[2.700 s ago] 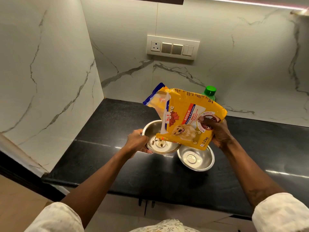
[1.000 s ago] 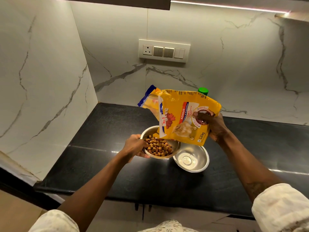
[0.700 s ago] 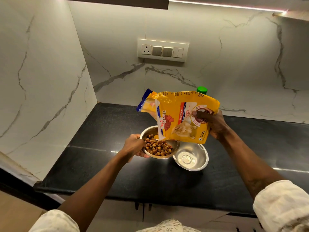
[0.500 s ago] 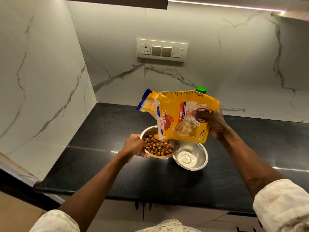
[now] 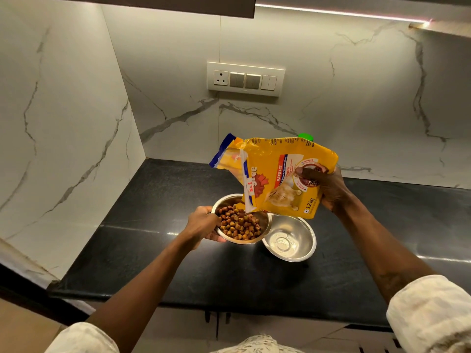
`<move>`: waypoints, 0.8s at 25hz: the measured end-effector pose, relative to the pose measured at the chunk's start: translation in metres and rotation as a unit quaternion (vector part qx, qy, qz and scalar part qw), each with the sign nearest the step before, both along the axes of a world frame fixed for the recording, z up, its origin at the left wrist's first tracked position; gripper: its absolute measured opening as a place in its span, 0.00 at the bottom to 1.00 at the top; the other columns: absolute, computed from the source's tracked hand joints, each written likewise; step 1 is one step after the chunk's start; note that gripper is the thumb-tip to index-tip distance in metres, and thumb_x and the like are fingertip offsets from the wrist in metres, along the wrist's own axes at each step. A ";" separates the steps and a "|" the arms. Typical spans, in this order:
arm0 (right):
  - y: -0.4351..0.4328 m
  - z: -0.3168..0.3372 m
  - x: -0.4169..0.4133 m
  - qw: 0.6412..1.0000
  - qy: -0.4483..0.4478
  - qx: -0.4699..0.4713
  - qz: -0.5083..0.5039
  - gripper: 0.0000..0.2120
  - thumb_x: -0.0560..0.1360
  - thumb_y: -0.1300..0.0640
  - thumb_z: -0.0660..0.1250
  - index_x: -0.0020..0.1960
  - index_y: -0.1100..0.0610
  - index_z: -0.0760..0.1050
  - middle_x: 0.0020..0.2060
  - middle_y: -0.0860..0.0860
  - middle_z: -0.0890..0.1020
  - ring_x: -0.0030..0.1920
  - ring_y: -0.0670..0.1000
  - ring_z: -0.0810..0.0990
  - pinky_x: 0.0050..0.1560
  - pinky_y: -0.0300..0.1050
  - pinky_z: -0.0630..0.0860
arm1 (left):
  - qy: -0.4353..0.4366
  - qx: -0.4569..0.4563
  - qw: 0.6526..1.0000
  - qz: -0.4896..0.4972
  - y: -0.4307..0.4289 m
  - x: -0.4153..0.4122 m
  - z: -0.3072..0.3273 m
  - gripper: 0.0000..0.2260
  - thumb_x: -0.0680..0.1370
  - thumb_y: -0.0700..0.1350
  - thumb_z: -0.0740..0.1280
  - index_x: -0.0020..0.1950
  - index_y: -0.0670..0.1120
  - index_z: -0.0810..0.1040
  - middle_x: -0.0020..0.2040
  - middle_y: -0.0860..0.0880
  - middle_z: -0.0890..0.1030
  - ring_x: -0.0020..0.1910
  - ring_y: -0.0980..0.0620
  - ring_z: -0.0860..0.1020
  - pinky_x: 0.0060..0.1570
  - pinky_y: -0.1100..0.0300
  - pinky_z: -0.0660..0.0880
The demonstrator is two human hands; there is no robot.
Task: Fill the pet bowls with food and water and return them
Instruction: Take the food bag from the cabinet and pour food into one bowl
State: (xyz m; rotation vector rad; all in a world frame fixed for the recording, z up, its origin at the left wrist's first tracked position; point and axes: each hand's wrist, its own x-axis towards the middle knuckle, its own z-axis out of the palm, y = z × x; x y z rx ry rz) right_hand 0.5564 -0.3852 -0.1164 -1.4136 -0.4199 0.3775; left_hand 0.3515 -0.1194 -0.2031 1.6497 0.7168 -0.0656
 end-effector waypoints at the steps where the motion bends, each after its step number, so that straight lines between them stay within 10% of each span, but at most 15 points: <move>1: 0.000 0.000 -0.001 1.000 -0.002 0.000 0.000 0.30 0.70 0.66 0.77 0.71 0.59 0.77 0.60 0.61 0.85 0.59 0.64 0.86 0.58 0.64 0.83 | 0.000 -0.001 1.000 0.001 0.001 0.000 -0.001 0.15 0.81 0.33 0.65 0.66 0.44 0.76 0.53 0.41 0.85 0.44 0.43 0.89 0.38 0.53 0.85; 20: 0.006 0.016 -0.005 1.000 -0.012 -0.009 0.023 0.26 0.69 0.66 0.77 0.66 0.56 0.79 0.55 0.56 0.88 0.55 0.60 0.88 0.51 0.55 0.86 | 0.000 -0.014 1.000 0.005 0.004 -0.001 -0.007 0.15 0.80 0.32 0.65 0.66 0.43 0.75 0.54 0.39 0.84 0.44 0.42 0.89 0.39 0.52 0.85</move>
